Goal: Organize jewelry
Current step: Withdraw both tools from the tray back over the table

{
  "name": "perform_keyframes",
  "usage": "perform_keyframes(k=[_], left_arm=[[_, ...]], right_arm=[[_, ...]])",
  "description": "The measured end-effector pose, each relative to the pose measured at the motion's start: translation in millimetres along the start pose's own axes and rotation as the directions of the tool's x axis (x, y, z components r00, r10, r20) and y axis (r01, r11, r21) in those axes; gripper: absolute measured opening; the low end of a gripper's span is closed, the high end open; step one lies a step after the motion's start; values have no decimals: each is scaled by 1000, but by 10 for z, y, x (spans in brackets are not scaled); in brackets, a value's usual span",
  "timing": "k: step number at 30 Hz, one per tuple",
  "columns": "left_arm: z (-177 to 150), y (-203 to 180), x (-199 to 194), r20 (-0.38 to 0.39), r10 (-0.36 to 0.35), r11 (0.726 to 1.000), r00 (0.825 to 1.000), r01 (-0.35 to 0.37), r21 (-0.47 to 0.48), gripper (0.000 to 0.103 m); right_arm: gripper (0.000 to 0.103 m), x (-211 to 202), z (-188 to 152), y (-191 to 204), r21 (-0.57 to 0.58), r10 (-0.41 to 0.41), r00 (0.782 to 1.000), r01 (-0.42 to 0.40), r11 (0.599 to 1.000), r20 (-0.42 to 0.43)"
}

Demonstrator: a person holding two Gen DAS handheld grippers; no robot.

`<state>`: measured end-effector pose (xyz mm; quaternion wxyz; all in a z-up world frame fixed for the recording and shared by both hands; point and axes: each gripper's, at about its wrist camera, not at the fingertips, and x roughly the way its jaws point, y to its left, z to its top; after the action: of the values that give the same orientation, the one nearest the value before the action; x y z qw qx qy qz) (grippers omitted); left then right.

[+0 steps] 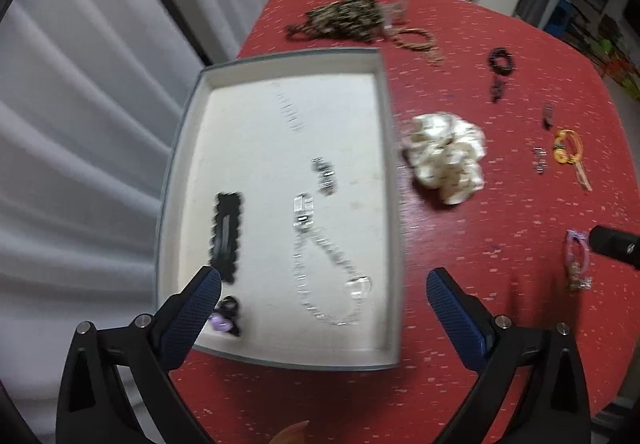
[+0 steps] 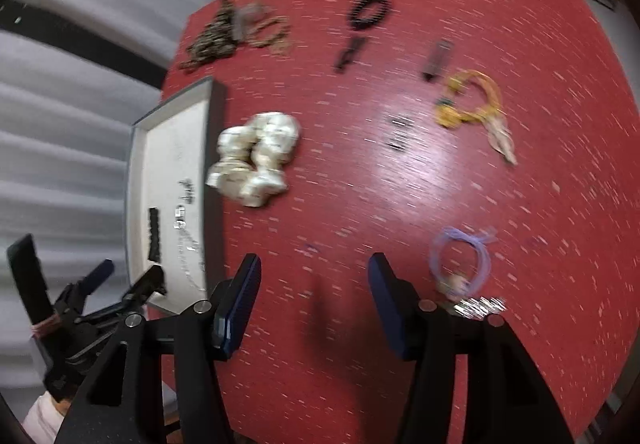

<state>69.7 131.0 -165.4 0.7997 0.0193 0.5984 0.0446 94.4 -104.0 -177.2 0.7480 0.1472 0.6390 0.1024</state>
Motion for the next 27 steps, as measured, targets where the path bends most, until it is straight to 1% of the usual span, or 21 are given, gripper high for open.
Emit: perform_keyframes(k=[3, 5, 7, 10, 12, 13, 16, 17, 20, 24, 27], left_arm=[[39, -189, -72, 10, -27, 999, 1000, 27, 25, 103], [63, -330, -108, 12, -44, 998, 999, 44, 47, 103], [85, -455, -135, 14, -54, 996, 998, 53, 68, 103], [107, -608, -148, 7, -68, 994, 998, 67, 82, 103], [129, -686, -142, 7, -70, 995, 998, 69, 79, 103], [140, -721, -136, 8, -73, 994, 997, 72, 81, 103], [150, -804, -93, -5, -77, 994, 997, 77, 83, 103], [150, -829, -67, -16, -85, 993, 996, 86, 86, 103], [138, -898, -20, -34, -95, 991, 995, 98, 93, 103], [178, -941, 7, -25, -90, 992, 996, 91, 88, 103], [276, -954, 45, -13, -82, 994, 997, 83, 76, 103]], right_arm=[[67, -85, -68, -242, 39, -13, 1000, 12, 999, 9], [75, -145, -105, -376, 59, -20, 1000, 19, 998, 17], [81, -194, -135, -491, 76, -25, 999, 23, 997, 24], [81, -262, -173, -677, 104, -49, 998, 45, 994, 35], [86, -292, -177, -782, 115, -61, 997, 55, 992, 46], [94, -311, -178, -837, 119, -63, 997, 56, 991, 53], [97, -338, -174, -953, 115, -79, 995, 72, 991, 58], [103, -341, -174, -985, 109, -85, 995, 78, 991, 59], [103, -348, -173, -1047, 92, -98, 993, 92, 992, 66], [103, -314, -123, -1095, 61, -138, 989, 135, 989, 47], [103, -271, -31, -1124, 53, -135, 991, 133, 990, 26]])
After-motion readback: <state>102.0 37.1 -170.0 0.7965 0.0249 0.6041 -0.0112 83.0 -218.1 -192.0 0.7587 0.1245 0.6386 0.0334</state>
